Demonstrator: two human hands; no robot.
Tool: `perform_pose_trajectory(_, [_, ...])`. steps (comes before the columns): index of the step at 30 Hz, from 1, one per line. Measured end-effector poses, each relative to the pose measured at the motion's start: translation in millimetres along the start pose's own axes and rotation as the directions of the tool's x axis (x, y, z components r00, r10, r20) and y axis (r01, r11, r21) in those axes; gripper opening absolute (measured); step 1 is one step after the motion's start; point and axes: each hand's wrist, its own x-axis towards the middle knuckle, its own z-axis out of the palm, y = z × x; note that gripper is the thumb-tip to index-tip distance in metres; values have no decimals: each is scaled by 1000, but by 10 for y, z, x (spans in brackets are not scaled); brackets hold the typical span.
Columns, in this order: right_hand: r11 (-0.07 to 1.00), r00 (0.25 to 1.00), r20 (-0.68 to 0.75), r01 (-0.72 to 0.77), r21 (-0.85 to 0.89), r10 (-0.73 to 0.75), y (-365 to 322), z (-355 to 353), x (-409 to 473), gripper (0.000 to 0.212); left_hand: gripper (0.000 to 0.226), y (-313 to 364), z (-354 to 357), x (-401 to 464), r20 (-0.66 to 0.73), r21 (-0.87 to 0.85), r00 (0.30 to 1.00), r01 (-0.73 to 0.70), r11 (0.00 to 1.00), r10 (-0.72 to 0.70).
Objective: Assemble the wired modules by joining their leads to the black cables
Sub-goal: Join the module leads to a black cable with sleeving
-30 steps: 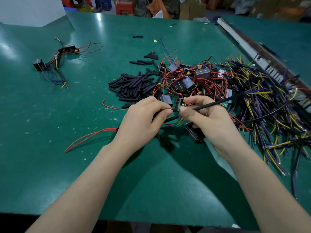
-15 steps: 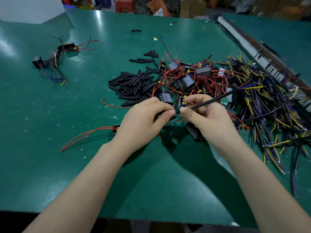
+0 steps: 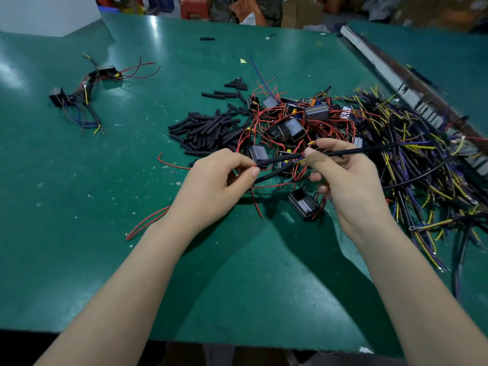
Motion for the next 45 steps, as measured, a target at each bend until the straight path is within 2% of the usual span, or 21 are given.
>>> perform_pose_trajectory(4, [1000, 999, 30, -15, 11, 15, -5, -1, -5, 14, 35, 56, -4, -13, 89, -183, 996, 43, 982, -27])
perform_pose_trajectory(6, [1000, 998, 66, 4, -14, -3, 1, 11, -18, 15, 43, 67, 9, -22, 133, -218, 991, 54, 974, -25])
perform_pose_trajectory(13, [985, 982, 129, 151, -84, -140, -3, 27, -34, 19, 50, 37, 13, 7, 106, -313, 993, 83, 946, -52])
perform_pose_trajectory(16, [985, 973, 191, 150, -87, -131, 14, 40, -48, 19, 49, 23, 33, 5, 118, -329, 992, 70, 942, -33])
perform_pose_trajectory(19, [987, 971, 196, 151, -64, -136, 13, 46, -53, 19, 44, 7, 54, 3, 118, -351, 993, 70, 934, -31])
perform_pose_trajectory(24, [995, 993, 66, 98, -21, -96, -13, 2, -19, 17, 12, -13, 14, 26, 5, -355, 994, 101, 929, -107])
perform_pose_trajectory(26, [999, 998, 40, 42, 18, -43, -22, -14, -3, 16, 8, -26, -7, 35, -12, -324, 993, 109, 940, -119])
perform_pose_trajectory(33, [1000, 997, 73, 9, 22, -10, -28, 11, -16, 16, 8, 30, 6, 16, -19, -176, 1000, -15, 984, 12])
perform_pose_trajectory(37, [1000, 999, 40, 3, 31, -5, -29, 3, -2, 16, 9, 3, -6, 16, -19, -138, 1000, 14, 990, -17])
perform_pose_trajectory(40, [999, 999, 40, 1, 40, -3, -31, -7, 0, 16, 22, 0, -7, 10, -4, -146, 1000, 17, 989, -18])
perform_pose_trajectory(42, [999, 999, 47, 1, 43, -3, -28, -8, -7, 15, 32, -13, -17, 14, -6, -178, 998, 55, 982, -57])
perform_pose_trajectory(45, [997, 998, 59, -6, 79, 2, -29, 4, -13, 16, 34, -32, -52, 33, -6, -309, 983, 170, 936, -181])
